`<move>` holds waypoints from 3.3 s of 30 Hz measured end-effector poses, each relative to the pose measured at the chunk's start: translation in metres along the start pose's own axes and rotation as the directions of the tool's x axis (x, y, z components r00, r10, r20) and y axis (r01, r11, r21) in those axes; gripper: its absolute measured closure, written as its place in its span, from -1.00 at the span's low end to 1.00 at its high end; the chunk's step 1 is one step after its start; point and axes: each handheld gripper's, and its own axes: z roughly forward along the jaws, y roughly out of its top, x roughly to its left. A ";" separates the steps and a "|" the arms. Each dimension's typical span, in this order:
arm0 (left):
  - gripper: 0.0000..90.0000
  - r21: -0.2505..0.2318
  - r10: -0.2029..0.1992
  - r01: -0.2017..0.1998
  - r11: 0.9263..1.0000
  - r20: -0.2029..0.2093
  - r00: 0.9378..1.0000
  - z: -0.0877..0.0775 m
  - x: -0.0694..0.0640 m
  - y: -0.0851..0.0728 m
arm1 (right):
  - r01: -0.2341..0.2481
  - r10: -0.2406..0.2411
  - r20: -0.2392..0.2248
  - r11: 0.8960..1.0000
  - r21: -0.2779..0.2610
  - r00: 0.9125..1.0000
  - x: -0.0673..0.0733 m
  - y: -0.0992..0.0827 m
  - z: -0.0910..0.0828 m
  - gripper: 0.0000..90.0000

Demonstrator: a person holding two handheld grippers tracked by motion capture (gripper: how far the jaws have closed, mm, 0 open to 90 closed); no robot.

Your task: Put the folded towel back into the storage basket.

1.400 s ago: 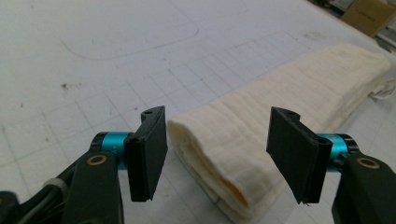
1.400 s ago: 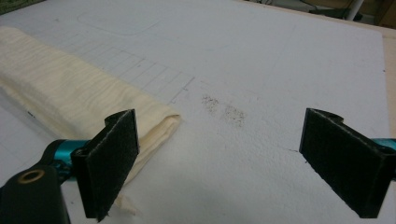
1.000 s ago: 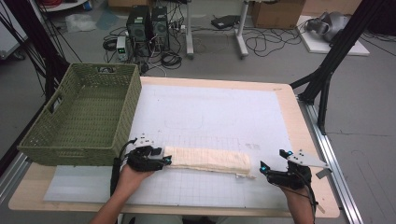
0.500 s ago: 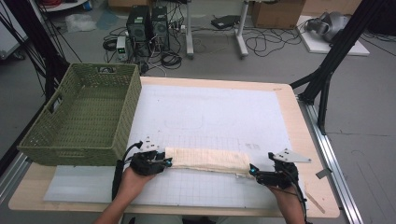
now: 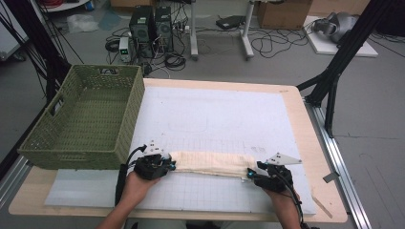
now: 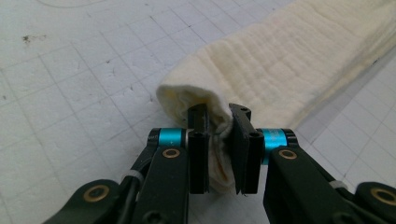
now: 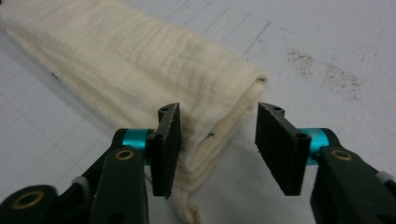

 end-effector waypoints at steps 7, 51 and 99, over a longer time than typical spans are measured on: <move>0.72 -0.001 -0.010 0.010 1.000 0.007 1.000 -0.001 0.001 -0.001 | -0.014 0.015 -0.033 1.000 0.027 0.999 0.002 -0.001 -0.001 0.40; 0.82 -0.105 -0.005 0.011 0.994 0.061 0.998 -0.018 -0.002 0.012 | 0.001 -0.003 -0.031 0.998 -0.064 1.000 0.001 0.010 -0.019 0.82; 0.82 -0.373 0.062 -0.089 0.924 -0.084 0.995 -0.141 0.015 0.044 | 0.185 -0.189 -0.009 0.968 -0.172 0.982 0.028 0.185 0.036 0.83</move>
